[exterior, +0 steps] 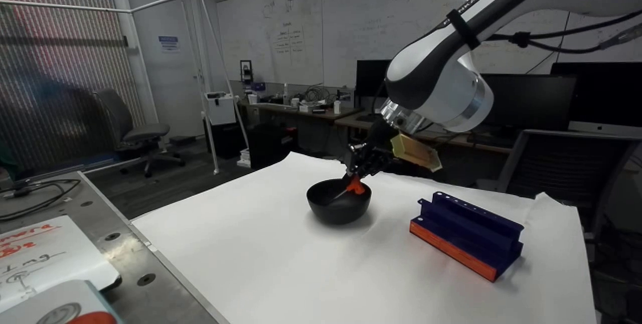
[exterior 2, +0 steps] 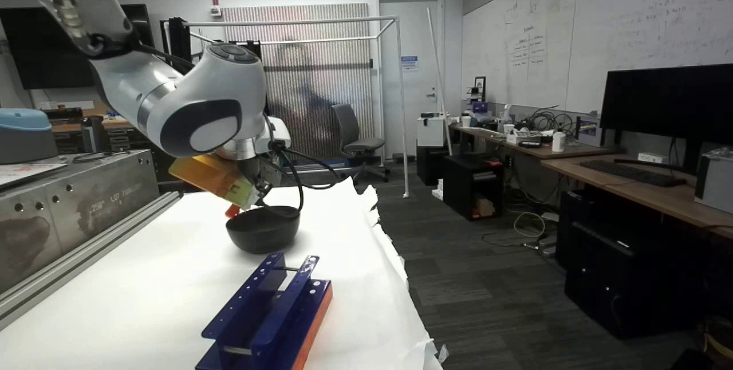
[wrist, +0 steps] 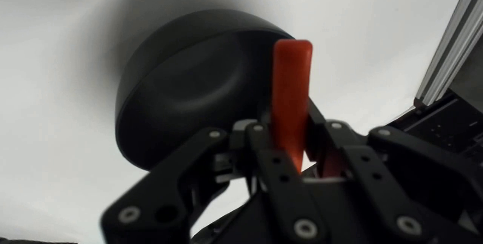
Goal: Pick up the orange object and put it in the bowl
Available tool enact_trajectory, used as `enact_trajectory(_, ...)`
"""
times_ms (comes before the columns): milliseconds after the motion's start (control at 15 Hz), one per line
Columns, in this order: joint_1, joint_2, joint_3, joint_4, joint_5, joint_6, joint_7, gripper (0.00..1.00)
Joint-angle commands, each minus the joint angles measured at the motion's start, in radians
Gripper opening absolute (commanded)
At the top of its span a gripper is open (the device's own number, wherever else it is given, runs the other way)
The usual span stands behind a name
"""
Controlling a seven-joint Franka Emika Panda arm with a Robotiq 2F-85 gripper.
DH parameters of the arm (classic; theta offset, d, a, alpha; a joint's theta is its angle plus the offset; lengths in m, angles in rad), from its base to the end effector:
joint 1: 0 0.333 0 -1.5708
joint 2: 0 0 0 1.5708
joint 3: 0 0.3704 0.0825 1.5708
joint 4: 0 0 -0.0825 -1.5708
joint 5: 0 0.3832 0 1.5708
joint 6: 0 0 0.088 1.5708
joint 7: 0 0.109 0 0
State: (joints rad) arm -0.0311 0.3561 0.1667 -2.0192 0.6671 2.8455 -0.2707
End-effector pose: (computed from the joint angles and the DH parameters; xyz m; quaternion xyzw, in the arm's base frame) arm 0.6504 0.0472 0.3685 -0.9520 0.1029 -0.2274 0.1769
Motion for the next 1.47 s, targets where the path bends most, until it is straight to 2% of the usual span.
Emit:
enact_trajectory(0, -0.053, 0.048, 0.053, 0.056, 0.075, 0.050, -0.116, 0.11)
enact_trajectory(67, -0.066, 0.056, 0.059, 0.063, 0.086, 0.050, -0.135, 0.14)
enact_trajectory(133, -0.075, 0.061, 0.061, 0.067, 0.085, 0.046, -0.146, 0.46)
enact_trajectory(200, -0.084, 0.065, 0.065, 0.068, 0.091, 0.054, -0.159, 0.47)
enact_trajectory(533, -0.131, 0.056, 0.082, 0.063, 0.111, 0.022, -0.194, 0.84)
enact_trajectory(667, -0.124, 0.017, 0.061, 0.034, 0.073, -0.032, -0.156, 0.98)
enact_trajectory(1000, -0.058, -0.179, -0.050, -0.069, -0.180, -0.255, 0.060, 1.00)
enact_trajectory(1133, -0.048, -0.259, -0.073, -0.075, -0.272, -0.377, 0.133, 1.00)
enact_trajectory(1400, -0.022, -0.409, -0.104, -0.077, -0.379, -0.596, 0.195, 1.00)
